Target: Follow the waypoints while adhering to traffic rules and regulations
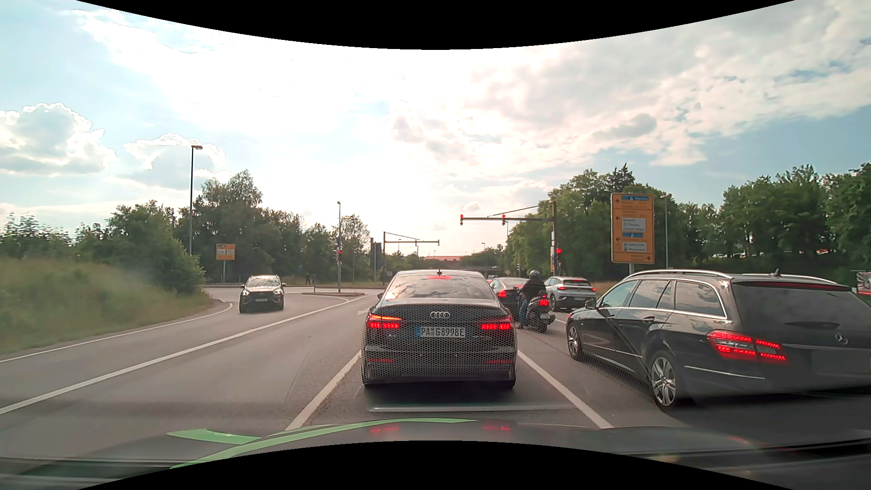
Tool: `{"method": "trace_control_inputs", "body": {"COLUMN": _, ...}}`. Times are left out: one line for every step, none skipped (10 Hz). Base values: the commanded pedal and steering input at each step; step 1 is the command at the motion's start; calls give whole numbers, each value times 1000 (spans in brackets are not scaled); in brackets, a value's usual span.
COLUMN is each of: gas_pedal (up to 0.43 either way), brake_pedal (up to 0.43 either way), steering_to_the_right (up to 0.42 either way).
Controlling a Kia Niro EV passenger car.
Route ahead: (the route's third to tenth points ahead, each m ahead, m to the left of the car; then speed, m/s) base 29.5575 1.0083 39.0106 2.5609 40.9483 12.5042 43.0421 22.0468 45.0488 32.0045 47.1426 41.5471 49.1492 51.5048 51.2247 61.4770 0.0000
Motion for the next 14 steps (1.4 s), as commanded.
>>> {"method": "trace_control_inputs", "body": {"gas_pedal": 0, "brake_pedal": 293, "steering_to_the_right": -1}}
{"method": "trace_control_inputs", "body": {"gas_pedal": 0, "brake_pedal": 293, "steering_to_the_right": -1}}
{"method": "trace_control_inputs", "body": {"gas_pedal": 0, "brake_pedal": 293, "steering_to_the_right": -2}}
{"method": "trace_control_inputs", "body": {"gas_pedal": 0, "brake_pedal": 293, "steering_to_the_right": -2}}
{"method": "trace_control_inputs", "body": {"gas_pedal": 0, "brake_pedal": 293, "steering_to_the_right": -1}}
{"method": "trace_control_inputs", "body": {"gas_pedal": 0, "brake_pedal": 293, "steering_to_the_right": -1}}
{"method": "trace_control_inputs", "body": {"gas_pedal": 0, "brake_pedal": 293, "steering_to_the_right": -2}}
{"method": "trace_control_inputs", "body": {"gas_pedal": 0, "brake_pedal": 293, "steering_to_the_right": -1}}
{"method": "trace_control_inputs", "body": {"gas_pedal": 0, "brake_pedal": 293, "steering_to_the_right": -1}}
{"method": "trace_control_inputs", "body": {"gas_pedal": 0, "brake_pedal": 293, "steering_to_the_right": -1}}
{"method": "trace_control_inputs", "body": {"gas_pedal": 0, "brake_pedal": 293, "steering_to_the_right": -1}}
{"method": "trace_control_inputs", "body": {"gas_pedal": 0, "brake_pedal": 293, "steering_to_the_right": -1}}
{"method": "trace_control_inputs", "body": {"gas_pedal": 0, "brake_pedal": 293, "steering_to_the_right": -1}}
{"method": "trace_control_inputs", "body": {"gas_pedal": 0, "brake_pedal": 293, "steering_to_the_right": -1}}
